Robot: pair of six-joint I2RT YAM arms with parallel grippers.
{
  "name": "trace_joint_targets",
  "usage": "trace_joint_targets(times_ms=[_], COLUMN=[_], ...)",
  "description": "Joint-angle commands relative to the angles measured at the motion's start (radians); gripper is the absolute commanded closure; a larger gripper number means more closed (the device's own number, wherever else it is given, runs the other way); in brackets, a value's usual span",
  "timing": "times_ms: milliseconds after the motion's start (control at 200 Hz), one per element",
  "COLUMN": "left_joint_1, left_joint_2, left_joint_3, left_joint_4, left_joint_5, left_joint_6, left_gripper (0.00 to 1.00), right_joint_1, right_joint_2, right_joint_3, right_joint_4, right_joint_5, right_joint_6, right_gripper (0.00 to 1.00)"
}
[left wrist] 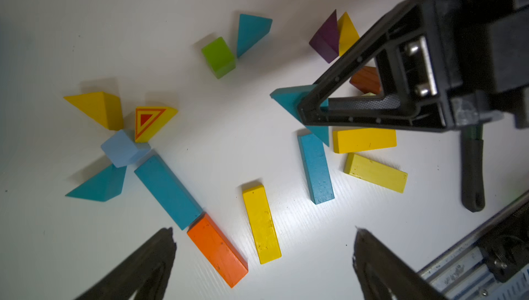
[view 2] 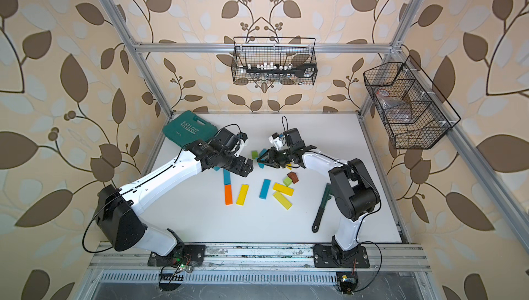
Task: Assemble a small pinwheel with building blocks
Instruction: Pick up the building block from the center of the board.
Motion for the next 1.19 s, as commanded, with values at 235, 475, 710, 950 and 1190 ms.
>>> trace_joint_targets(times_ms=[235, 475, 710, 950, 1190], left_joint_1=[-0.003, -0.002, -0.002, -0.002, -0.002], left_joint_2=[0.185, 0.269, 0.321, 0.326, 0.322], left_joint_3=[0.130, 0.193, 0.240, 0.234, 0.227], left_joint_4=[0.105, 0.133, 0.106, 0.096, 0.089], left_joint_5=[0.188, 0.207, 0.239, 0.244, 0.275], left_joint_6=[0.275, 0.283, 0.286, 0.296, 0.322], left_gripper=[0.01, 0.01, 0.21, 0.31, 0.35], right_joint_1=[-0.043, -0.044, -0.051, -0.061, -0.061], right_joint_2=[0.026, 0.046, 0.055, 0.068, 0.083], right_joint_3=[0.002, 0.021, 0.017, 0.021, 0.027], right_joint_4=[0.033, 0.021, 0.034, 0.047, 0.048], right_joint_5=[-0.245, -0.251, -0.253, -0.262, -0.278], right_joint_6=[0.066, 0.059, 0.071, 0.088, 0.091], right_gripper=[0.85, 0.85, 0.85, 0.85, 0.84])
